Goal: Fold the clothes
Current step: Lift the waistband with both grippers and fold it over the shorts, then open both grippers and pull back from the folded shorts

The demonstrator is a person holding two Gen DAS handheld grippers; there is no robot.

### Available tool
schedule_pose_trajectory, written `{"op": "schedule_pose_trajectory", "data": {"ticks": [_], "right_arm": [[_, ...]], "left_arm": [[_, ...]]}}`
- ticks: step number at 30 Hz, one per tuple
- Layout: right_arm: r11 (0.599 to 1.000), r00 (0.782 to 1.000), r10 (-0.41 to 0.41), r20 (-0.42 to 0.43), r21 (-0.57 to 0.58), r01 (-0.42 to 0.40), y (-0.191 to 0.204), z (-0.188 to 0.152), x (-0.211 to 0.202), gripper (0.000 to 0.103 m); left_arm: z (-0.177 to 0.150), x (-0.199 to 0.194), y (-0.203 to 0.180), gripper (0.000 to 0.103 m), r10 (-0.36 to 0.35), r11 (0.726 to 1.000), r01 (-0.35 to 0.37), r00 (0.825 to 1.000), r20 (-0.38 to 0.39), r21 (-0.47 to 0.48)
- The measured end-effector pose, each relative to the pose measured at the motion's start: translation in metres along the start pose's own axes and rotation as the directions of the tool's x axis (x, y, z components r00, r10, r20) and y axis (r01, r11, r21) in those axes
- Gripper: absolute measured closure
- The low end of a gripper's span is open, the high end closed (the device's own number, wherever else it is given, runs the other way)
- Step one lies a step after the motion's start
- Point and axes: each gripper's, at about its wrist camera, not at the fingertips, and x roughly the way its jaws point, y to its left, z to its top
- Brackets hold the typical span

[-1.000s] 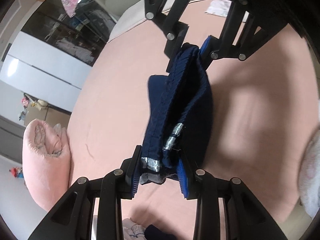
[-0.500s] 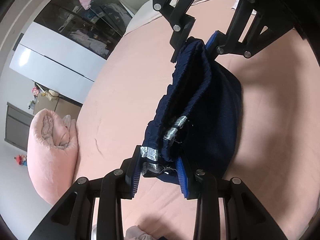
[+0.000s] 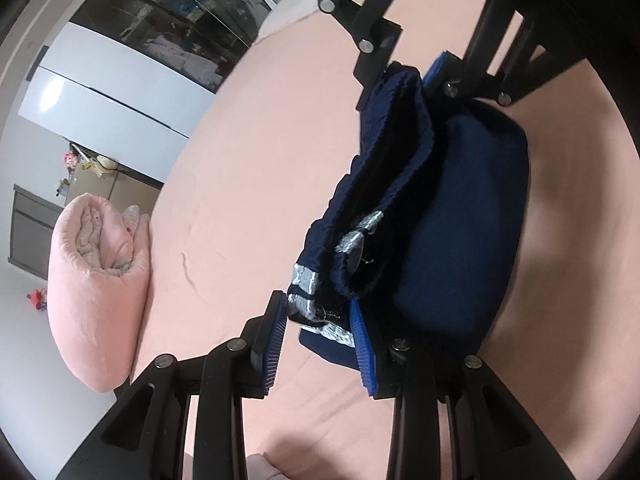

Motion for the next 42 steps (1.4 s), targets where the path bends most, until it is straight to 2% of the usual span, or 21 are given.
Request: {"op": "schedule_pose_trajectory", "data": {"ticks": [4, 12, 16, 17, 19, 20, 21, 29, 32, 35, 39, 42], "right_arm": [[0.999, 1.0, -0.013, -0.011, -0.031, 0.013, 0.007, 0.001, 0.009, 0.087], [1.0, 1.0, 0.001, -0.003, -0.017, -0.001, 0.004, 0.0, 0.019, 0.087], [1.0, 1.0, -0.018, -0.022, -0.01, 0.018, 0.001, -0.001, 0.024, 0.081], [1.0, 1.0, -0.022, -0.023, 0.02, 0.022, -0.002, -0.003, 0.021, 0.075], [0.996, 0.999, -0.029, -0.025, 0.08, 0.031, -0.008, -0.007, 0.017, 0.054], [0.993, 0.999, -0.032, -0.026, 0.109, 0.035, -0.011, -0.009, 0.015, 0.038], [0.99, 0.999, -0.035, -0.028, 0.139, 0.039, -0.014, -0.011, 0.012, 0.029], [0.927, 0.997, -0.06, -0.043, 0.368, 0.072, -0.039, -0.027, -0.005, 0.028], [0.84, 0.999, 0.008, -0.034, 0.542, 0.011, -0.043, -0.042, -0.012, 0.028], [0.711, 0.997, 0.08, -0.009, 0.701, -0.05, -0.047, -0.057, -0.018, 0.028], [0.488, 0.986, 0.163, 0.045, 0.864, -0.12, -0.052, -0.078, -0.027, 0.028], [0.294, 0.972, 0.214, 0.099, 0.942, -0.161, -0.055, -0.093, -0.033, 0.028]], "left_arm": [[-0.002, 0.006, -0.006, 0.073, 0.012, 1.0, -0.012, 1.0, -0.02, 0.02], [0.0, 0.012, -0.004, 0.073, 0.028, 0.999, -0.028, 0.999, -0.039, 0.017], [0.0, 0.015, -0.004, 0.073, 0.052, 0.999, -0.052, 0.996, -0.069, 0.002], [0.0, 0.015, -0.004, 0.073, 0.058, 0.998, -0.058, 0.995, -0.077, -0.002], [-0.001, 0.016, -0.003, 0.073, 0.064, 0.998, -0.066, 0.993, -0.1, -0.019], [-0.001, 0.018, -0.002, 0.07, 0.055, 0.998, -0.059, 0.992, -0.118, -0.034], [-0.002, 0.018, -0.001, 0.067, 0.049, 0.997, -0.055, 0.991, -0.124, -0.046], [-0.001, 0.005, 0.012, 0.064, 0.017, 0.984, -0.037, 0.993, -0.114, -0.175], [0.003, 0.002, 0.022, 0.064, -0.001, 0.967, -0.028, 0.993, -0.117, -0.251], [0.005, -0.003, 0.035, 0.064, -0.051, 0.938, 0.006, 0.992, -0.12, -0.348], [0.007, -0.009, 0.046, 0.063, -0.154, 0.884, 0.079, 0.98, -0.128, -0.461], [0.005, -0.016, 0.056, 0.063, -0.202, 0.819, 0.113, 0.974, -0.099, -0.563]]}}
